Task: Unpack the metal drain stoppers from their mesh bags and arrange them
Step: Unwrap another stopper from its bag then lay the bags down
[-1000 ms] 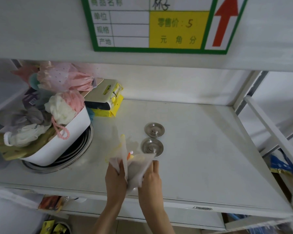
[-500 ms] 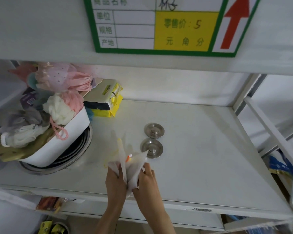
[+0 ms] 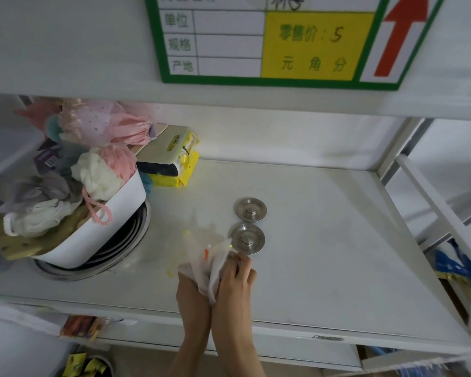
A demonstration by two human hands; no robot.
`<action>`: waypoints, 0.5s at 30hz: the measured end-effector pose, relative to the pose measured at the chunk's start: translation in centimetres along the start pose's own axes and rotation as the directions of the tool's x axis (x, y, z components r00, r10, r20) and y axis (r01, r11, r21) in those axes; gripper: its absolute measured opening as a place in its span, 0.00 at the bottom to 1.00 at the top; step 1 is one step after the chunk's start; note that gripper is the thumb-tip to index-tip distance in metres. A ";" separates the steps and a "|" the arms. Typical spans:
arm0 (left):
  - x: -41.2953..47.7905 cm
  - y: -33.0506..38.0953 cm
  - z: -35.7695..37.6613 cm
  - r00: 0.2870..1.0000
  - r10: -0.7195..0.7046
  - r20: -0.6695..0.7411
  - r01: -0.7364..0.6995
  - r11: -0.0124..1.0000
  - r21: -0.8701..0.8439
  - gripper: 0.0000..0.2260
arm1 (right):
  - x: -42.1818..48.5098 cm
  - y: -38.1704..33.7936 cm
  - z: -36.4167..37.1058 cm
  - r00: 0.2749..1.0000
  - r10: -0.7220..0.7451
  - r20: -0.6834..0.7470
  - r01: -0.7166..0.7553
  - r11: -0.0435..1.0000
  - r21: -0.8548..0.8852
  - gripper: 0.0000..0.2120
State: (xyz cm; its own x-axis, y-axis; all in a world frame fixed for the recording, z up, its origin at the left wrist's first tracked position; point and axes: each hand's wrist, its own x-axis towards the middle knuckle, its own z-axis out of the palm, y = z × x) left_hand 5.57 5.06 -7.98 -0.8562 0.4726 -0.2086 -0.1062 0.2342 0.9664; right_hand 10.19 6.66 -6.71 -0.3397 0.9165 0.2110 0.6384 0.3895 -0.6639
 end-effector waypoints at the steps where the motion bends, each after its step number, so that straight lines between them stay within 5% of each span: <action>1: -0.2 0.2 0.0 1.000 -0.001 0.002 0.001 1.000 -0.020 0.12 | 0.2 0.1 -0.2 1.000 0.019 0.005 -0.019 1.000 0.009 0.21; 11: 1.9 -1.5 -1.1 0.996 -0.009 0.088 -0.012 0.971 0.238 0.08 | 0.8 3.1 1.0 0.993 0.093 -0.071 -0.092 0.996 0.013 0.22; 15: 3.2 -1.8 -2.0 0.997 0.036 0.067 -0.052 0.965 0.256 0.10 | 1.3 4.9 0.5 0.952 0.301 0.057 -0.296 0.951 -0.083 0.18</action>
State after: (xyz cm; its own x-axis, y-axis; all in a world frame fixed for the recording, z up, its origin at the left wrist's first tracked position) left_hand 2.03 4.45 -10.11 -0.8235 0.5367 -0.1838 0.0713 0.4194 0.9050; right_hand 12.48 9.71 -10.06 -0.1705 0.9845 -0.0403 0.7652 0.1065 -0.6349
